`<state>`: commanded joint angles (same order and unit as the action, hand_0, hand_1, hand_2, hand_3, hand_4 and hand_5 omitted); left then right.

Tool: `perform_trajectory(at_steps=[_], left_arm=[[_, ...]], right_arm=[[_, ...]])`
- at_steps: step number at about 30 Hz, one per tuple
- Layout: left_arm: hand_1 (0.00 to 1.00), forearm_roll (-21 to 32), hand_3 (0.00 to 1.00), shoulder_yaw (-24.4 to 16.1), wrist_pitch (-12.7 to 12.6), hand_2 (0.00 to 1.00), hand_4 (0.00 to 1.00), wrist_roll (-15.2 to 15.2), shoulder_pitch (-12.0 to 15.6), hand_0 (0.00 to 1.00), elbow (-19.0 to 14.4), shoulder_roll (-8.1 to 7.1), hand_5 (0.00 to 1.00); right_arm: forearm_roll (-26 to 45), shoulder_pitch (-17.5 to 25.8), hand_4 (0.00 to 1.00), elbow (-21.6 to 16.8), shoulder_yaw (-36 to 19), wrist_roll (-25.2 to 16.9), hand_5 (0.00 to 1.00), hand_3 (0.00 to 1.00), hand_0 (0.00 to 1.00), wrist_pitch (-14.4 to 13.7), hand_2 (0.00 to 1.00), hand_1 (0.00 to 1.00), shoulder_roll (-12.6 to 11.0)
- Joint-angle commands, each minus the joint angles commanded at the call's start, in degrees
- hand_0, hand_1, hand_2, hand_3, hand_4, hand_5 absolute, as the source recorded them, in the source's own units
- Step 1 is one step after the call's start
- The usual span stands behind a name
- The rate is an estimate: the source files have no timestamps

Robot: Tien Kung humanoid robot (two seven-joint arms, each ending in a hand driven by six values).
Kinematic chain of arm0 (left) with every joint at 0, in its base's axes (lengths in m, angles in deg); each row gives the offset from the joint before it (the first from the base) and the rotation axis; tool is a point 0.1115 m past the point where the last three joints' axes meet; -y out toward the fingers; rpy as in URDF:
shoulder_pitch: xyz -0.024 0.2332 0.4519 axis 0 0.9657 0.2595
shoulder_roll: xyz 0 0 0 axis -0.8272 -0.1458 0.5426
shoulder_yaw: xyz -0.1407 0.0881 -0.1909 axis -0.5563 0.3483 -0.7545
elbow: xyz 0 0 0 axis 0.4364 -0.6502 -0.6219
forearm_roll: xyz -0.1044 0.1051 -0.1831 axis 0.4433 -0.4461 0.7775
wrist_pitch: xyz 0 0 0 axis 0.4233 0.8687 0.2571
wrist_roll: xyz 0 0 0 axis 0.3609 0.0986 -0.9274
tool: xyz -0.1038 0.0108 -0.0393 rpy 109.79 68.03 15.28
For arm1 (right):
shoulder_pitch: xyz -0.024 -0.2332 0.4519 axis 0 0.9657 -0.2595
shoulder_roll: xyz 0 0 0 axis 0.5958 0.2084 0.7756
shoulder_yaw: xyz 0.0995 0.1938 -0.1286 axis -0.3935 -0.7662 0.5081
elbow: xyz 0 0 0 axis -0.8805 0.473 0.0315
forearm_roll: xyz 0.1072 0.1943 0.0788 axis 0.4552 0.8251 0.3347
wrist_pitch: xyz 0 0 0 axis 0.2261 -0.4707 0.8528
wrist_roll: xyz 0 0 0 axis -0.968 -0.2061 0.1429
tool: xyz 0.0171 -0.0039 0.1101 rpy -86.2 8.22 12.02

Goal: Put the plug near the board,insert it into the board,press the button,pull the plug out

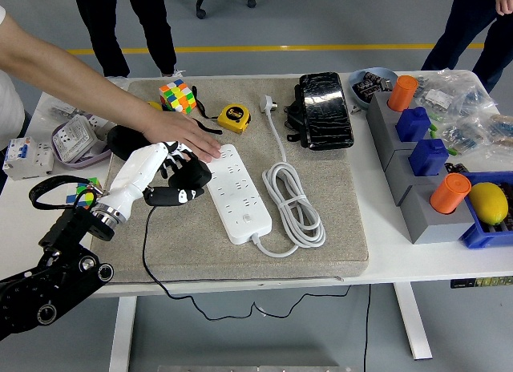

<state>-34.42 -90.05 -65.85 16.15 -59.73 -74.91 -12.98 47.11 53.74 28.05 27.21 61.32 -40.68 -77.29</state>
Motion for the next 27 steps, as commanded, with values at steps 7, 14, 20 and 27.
perform_trajectory(at_steps=[7, 14, 20, 27], left_arm=[[0.415, 0.5, 0.549, 2.4, 0.7, 0.462, 0.79, -0.6, -2.1, 0.278, 0.2, 0.22, 0.002], [0.417, 0.8, 0.549, 4.0, 0.8, 0.461, 0.79, -1.1, -3.0, 0.282, 1.1, 0.76, 0.002], [0.415, 1.1, 0.549, 5.1, 0.8, 0.46, 0.792, -1.3, -3.5, 0.281, 1.7, 0.96, 0.002], [0.416, 1.7, 0.549, 6.7, 0.8, 0.458, 0.792, -1.5, -4.6, 0.281, 3.0, 1.38, 0.002]], right_arm=[[0.1, 0.1, 0.933, 0.0, 0.0, 0.0, 0.503, 0.551, 0.578, 0.0, 0.645, 0.657, 0.0], [0.1, 0.1, 0.932, 0.0, -0.1, 0.0, 0.502, 0.551, 0.578, 0.0, 0.645, 0.658, 0.0], [0.0, 0.3, 0.932, 0.0, 0.0, -0.2, 0.502, 0.55, 0.578, 0.0, 0.645, 0.658, 0.1], [-0.1, 0.2, 0.932, -0.2, -0.3, -0.3, 0.502, 0.55, 0.579, -0.1, 0.645, 0.657, 0.1]])
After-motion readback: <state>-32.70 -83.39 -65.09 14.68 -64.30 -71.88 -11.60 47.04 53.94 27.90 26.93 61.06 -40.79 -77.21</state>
